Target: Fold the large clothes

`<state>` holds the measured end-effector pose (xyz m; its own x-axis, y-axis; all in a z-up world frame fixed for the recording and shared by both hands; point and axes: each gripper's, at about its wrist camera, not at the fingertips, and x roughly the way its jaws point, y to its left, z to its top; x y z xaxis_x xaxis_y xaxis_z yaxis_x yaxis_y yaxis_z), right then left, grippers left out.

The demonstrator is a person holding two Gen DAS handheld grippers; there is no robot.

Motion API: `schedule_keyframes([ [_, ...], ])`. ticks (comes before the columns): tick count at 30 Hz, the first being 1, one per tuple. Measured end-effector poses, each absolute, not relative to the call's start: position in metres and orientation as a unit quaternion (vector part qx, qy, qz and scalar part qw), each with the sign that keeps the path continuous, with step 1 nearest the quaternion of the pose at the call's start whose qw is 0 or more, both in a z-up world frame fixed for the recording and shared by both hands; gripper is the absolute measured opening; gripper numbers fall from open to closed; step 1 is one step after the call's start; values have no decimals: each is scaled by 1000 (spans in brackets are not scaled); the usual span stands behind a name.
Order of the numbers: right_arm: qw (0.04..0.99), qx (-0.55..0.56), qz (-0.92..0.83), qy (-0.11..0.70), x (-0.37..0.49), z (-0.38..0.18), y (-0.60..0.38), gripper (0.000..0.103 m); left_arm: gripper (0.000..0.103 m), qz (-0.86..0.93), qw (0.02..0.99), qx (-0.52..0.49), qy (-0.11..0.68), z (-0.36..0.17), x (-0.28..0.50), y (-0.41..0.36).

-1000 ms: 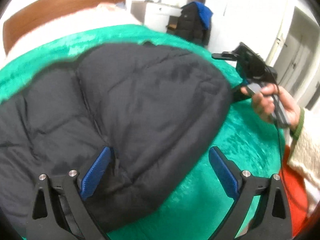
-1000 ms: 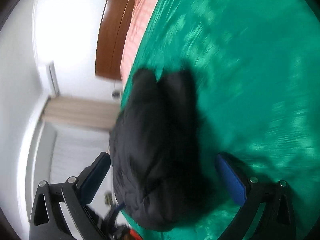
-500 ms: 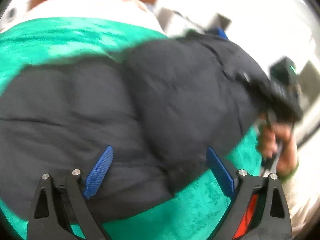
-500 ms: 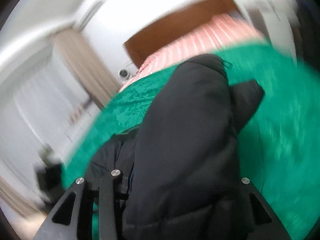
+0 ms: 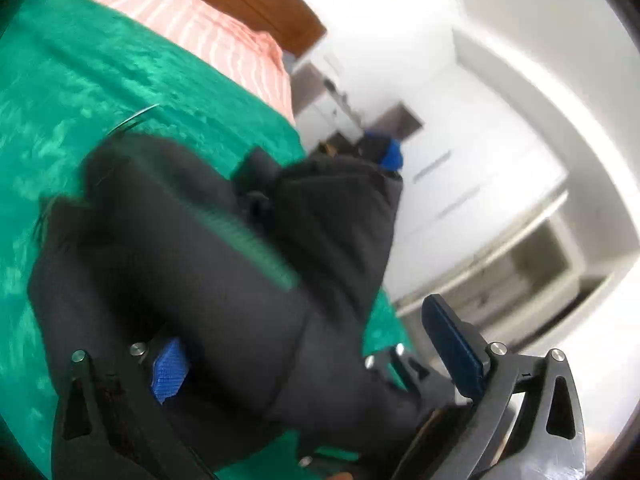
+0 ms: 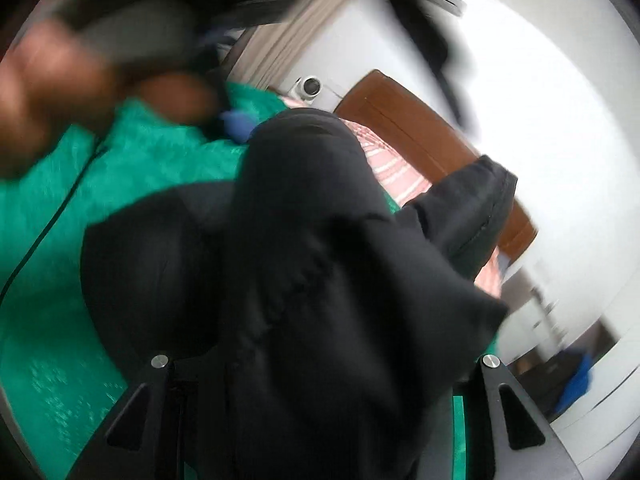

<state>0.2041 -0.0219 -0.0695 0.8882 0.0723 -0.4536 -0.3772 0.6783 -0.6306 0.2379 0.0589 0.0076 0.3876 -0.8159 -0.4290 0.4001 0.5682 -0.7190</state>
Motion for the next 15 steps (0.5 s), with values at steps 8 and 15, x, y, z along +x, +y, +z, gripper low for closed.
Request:
schedule_keyframes([
  [8,843,-512,97,137,179,-103,8,41,101,-285,834,6,473,17,261,-27],
  [15,884,-381,195,189,176,-75,-15,76,34,-251,825,17,507,14,283,-31],
])
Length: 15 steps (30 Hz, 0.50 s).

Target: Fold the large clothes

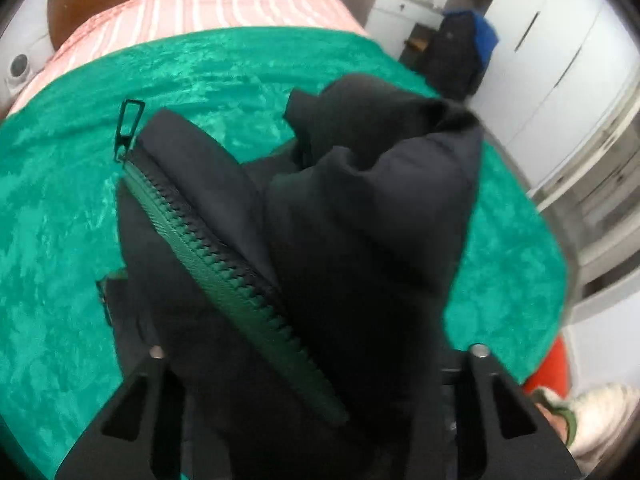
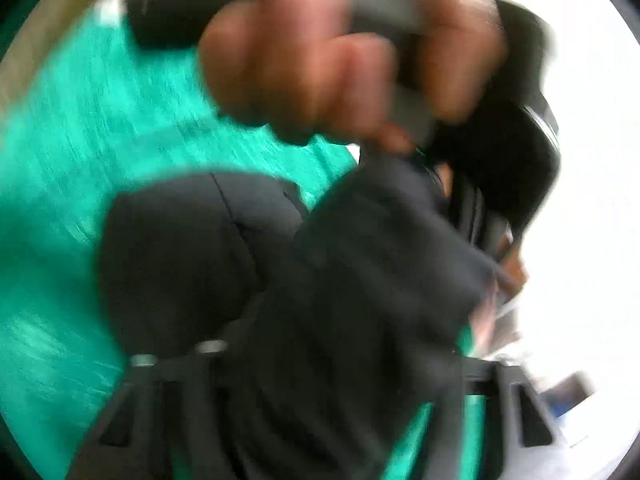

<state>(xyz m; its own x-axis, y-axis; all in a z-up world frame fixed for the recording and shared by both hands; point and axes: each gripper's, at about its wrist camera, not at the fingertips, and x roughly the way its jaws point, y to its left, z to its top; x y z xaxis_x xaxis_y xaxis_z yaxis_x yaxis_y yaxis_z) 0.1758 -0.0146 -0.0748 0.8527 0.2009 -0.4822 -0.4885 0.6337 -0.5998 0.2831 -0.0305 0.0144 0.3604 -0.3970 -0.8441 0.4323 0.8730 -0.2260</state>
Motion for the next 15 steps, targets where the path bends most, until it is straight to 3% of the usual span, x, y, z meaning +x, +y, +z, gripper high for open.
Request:
schedule_keyframes([
  [1,890,-338,229,201,169,-62,-22,89,34,-259,824,9,504,18,285,-22],
  [2,896,-284,266,212,161,-47,-34,92,34,-269,823,-5,500,20,286,-9],
  [8,920,-27,322,223,176,21,-115,92,36,-302,811,-110,489,-12,282,80],
  [12,933,15,284,220,246,36,-122,92,41,-297,809,-171,477,-29,275,118],
  [15,922,-22,305,236,274,10,-81,92,46,-292,807,-194,475,-51,280,137],
])
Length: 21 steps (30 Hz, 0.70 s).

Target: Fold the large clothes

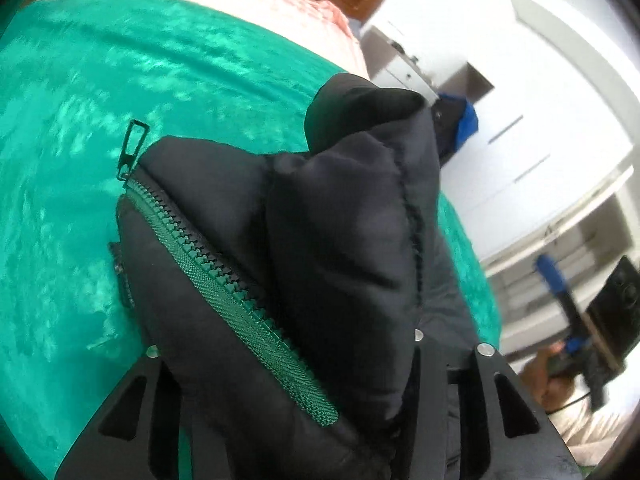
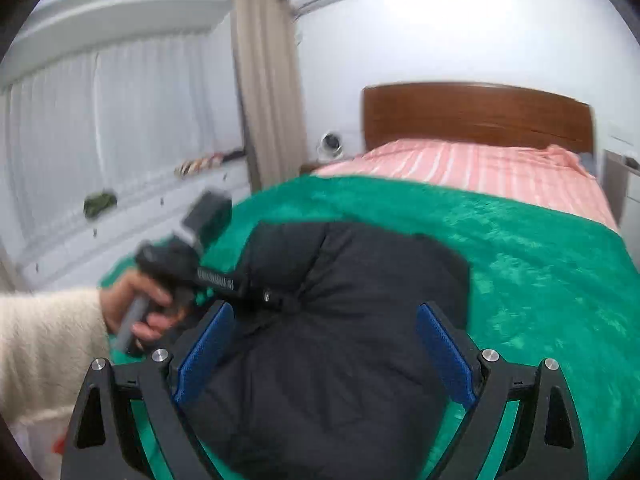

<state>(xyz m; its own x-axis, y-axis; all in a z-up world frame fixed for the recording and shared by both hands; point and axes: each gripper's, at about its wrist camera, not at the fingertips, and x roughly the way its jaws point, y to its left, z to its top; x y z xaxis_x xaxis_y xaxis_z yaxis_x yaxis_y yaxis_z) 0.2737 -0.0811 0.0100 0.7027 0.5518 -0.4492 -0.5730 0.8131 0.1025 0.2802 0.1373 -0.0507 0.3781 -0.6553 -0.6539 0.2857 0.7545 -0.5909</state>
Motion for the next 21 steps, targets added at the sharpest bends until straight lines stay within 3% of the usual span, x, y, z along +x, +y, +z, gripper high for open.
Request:
schedule_keyframes([
  [4,886,-112,342,291,281,-67,-18,93,61,-263,804,-219,486,-82,293,159],
  [6,890,-133,333,282,286,-96,-8,94,70,-256,798,-233,493,-105,295,169],
  [9,890,-128,330,287,292,-114,-11,95,72,-264,794,-263,481,-130,287,175],
  [16,881,-131,330,312,312,-113,-11,95,72,-244,804,-258,477,-133,280,162],
  [18,865,-140,336,346,319,-93,-6,95,78,-229,811,-230,486,-119,278,157],
  [21,850,-115,349,377,333,-59,-16,94,77,-218,829,-186,480,-87,263,155],
])
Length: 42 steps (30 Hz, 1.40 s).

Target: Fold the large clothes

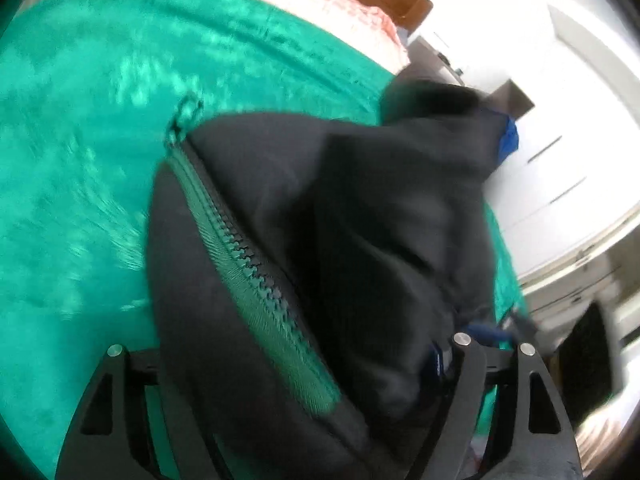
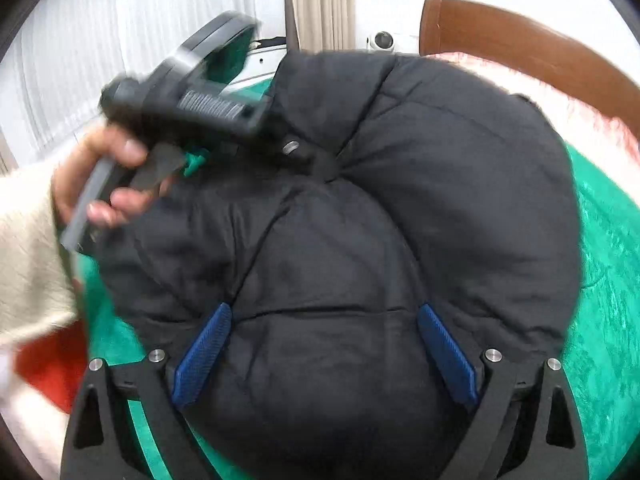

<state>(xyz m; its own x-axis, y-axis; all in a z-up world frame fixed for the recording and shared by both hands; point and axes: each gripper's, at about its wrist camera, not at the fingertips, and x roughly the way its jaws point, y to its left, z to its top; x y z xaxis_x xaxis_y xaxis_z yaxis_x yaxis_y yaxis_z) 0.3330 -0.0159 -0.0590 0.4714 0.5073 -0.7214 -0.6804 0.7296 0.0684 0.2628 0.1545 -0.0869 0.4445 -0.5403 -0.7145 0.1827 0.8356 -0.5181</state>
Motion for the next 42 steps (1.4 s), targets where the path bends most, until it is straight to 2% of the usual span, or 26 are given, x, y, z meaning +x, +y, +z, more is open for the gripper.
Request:
schedule_keyframes([
  [5,889,-4,297,349,381,28,-67,94,83,-197,868,-158,427,-39,223,154],
  [9,882,12,280,378,444,44,-70,94,90,-172,894,-132,393,-25,190,129],
  [12,846,7,309,434,493,24,-44,94,90,-126,906,-100,391,-41,175,113],
  [15,814,-32,304,493,516,-18,-1,101,90,-90,899,-100,418,-76,170,113],
  [19,785,-115,264,549,537,-65,39,103,90,-101,877,-191,429,-108,160,141],
  [24,765,-176,219,579,539,-96,55,103,90,-94,875,-203,430,-116,163,145],
  [27,769,-182,214,574,531,-95,53,103,90,-96,871,-207,436,-122,167,143],
  [30,796,-175,222,536,512,-74,40,102,90,-110,862,-212,446,-128,171,145],
  [34,833,-123,245,481,446,-21,-14,100,90,-113,864,-198,449,-127,173,140],
  [36,839,-131,254,464,401,-12,-38,100,90,-111,863,-202,449,-131,184,144],
  [39,845,-166,258,438,319,-20,-68,100,90,-113,863,-206,448,-134,191,148],
  [42,853,-180,227,433,268,-58,-86,100,90,-112,862,-207,448,-135,188,144],
])
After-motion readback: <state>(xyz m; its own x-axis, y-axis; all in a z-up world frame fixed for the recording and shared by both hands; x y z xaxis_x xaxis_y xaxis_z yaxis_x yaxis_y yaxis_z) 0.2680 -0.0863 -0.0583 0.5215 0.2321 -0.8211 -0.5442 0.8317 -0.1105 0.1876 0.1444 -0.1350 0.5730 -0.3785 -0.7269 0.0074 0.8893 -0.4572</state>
